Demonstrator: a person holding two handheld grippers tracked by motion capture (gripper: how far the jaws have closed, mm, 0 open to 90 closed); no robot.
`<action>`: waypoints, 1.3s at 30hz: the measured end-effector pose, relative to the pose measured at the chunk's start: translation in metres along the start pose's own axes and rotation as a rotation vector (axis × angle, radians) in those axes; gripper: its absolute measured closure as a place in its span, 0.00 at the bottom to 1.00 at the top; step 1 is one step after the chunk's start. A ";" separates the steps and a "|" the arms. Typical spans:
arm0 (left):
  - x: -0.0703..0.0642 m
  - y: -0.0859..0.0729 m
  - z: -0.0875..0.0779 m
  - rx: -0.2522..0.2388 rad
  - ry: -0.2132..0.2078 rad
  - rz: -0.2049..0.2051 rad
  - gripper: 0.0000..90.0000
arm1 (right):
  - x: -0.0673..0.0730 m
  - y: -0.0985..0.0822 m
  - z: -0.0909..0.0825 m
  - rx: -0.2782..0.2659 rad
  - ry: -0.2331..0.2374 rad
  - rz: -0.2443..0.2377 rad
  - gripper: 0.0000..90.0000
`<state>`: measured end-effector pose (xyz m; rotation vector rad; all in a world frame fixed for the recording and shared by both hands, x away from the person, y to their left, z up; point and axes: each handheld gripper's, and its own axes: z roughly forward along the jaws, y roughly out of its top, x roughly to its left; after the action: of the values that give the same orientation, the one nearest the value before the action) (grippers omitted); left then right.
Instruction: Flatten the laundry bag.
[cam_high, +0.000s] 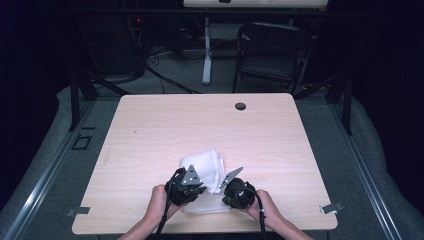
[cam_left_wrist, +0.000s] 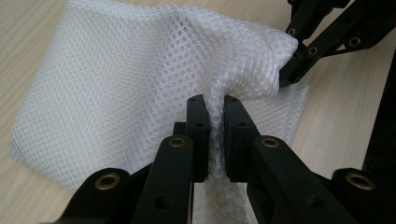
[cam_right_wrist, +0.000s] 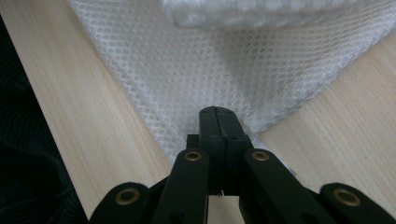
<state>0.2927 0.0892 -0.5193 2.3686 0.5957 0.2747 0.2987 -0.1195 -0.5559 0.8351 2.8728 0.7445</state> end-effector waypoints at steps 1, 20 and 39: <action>0.000 0.000 0.000 0.000 0.000 0.000 0.92 | 0.000 0.000 0.000 0.000 0.000 0.000 1.00; 0.007 -0.006 -0.020 -0.034 0.079 -0.036 0.92 | 0.003 0.000 -0.002 0.039 -0.042 -0.024 1.00; 0.015 -0.018 -0.040 -0.044 0.104 -0.091 0.92 | 0.001 -0.001 -0.004 0.068 -0.059 -0.013 1.00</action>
<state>0.2862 0.1307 -0.5003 2.2886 0.7369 0.3684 0.2969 -0.1216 -0.5532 0.8299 2.8629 0.6132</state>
